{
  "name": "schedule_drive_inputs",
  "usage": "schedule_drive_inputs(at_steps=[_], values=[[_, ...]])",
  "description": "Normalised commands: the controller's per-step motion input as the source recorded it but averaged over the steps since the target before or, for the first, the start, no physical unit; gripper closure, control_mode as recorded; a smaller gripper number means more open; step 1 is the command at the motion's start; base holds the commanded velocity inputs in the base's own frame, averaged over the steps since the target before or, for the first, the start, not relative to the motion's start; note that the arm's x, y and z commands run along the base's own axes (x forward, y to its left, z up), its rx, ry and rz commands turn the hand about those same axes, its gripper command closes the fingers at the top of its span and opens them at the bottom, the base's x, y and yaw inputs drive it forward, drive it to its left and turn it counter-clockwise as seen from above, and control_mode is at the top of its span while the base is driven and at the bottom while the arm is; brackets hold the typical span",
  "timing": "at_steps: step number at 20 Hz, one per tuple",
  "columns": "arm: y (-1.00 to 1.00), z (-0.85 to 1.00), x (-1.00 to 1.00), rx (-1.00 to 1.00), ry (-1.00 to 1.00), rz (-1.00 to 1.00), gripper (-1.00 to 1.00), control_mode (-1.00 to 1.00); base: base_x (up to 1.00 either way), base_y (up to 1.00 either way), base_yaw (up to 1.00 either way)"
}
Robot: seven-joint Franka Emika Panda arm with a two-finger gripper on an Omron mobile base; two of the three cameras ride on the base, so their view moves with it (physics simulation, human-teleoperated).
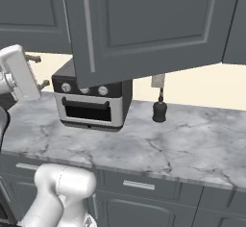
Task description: Pick the sponge and dish brush from the cabinet and place them on the counter.
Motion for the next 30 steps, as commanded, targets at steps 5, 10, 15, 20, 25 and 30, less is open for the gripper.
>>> schedule_drive_inputs(at_steps=[5,10,15,20,25,30], values=[[-0.08,0.00,0.58,0.00,0.00,-0.18,-1.00,-1.00,0.00,0.00,0.00],[-0.16,0.00,0.52,0.00,0.00,-0.21,-1.00,-1.00,0.00,0.00,0.00],[-0.18,0.00,0.47,0.00,0.00,-0.25,-1.00,-1.00,0.00,0.00,0.00],[-0.32,0.01,0.23,0.00,0.00,-0.27,-1.00,-1.00,0.00,0.00,0.00],[-0.28,0.04,0.21,0.01,-0.03,-0.27,-1.00,-1.00,0.00,0.00,0.00],[-0.35,0.05,0.03,0.02,-0.08,-0.26,-1.00,-1.00,0.00,0.00,0.00]])
